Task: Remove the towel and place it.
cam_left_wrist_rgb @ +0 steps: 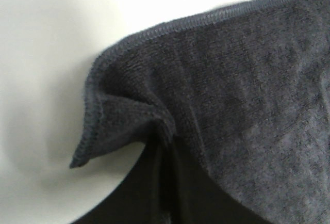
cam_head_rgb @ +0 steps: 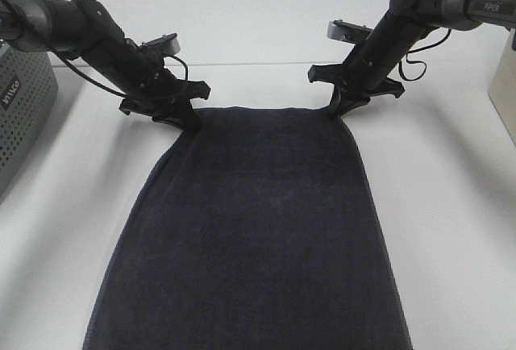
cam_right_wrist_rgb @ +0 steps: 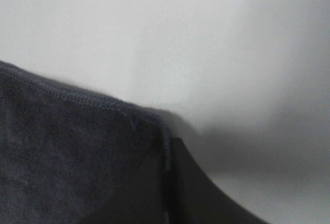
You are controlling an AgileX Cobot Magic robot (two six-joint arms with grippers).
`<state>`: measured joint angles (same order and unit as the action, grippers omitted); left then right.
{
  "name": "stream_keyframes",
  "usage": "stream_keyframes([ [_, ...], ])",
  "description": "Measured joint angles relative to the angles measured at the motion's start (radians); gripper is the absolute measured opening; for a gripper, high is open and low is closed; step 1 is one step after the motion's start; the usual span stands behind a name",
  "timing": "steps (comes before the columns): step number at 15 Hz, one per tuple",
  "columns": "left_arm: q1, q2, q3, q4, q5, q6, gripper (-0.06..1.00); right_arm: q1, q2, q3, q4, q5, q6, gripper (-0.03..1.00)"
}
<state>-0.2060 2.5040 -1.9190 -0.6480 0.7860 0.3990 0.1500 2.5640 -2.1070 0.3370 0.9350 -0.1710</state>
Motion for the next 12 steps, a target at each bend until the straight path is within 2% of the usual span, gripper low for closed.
stream_keyframes([
  [4,0.0,0.015,-0.091,0.07,-0.016,0.014,0.01,0.004,0.024,-0.102,-0.048,-0.014,-0.002,0.01],
  [10,0.0,0.017,-0.215,0.074,-0.075,0.05,0.01,0.004,0.026,-0.251,-0.061,-0.068,-0.023,0.01],
  [12,0.0,0.017,-0.228,0.074,-0.164,0.07,0.01,0.004,0.026,-0.265,-0.065,-0.121,-0.026,0.01],
])
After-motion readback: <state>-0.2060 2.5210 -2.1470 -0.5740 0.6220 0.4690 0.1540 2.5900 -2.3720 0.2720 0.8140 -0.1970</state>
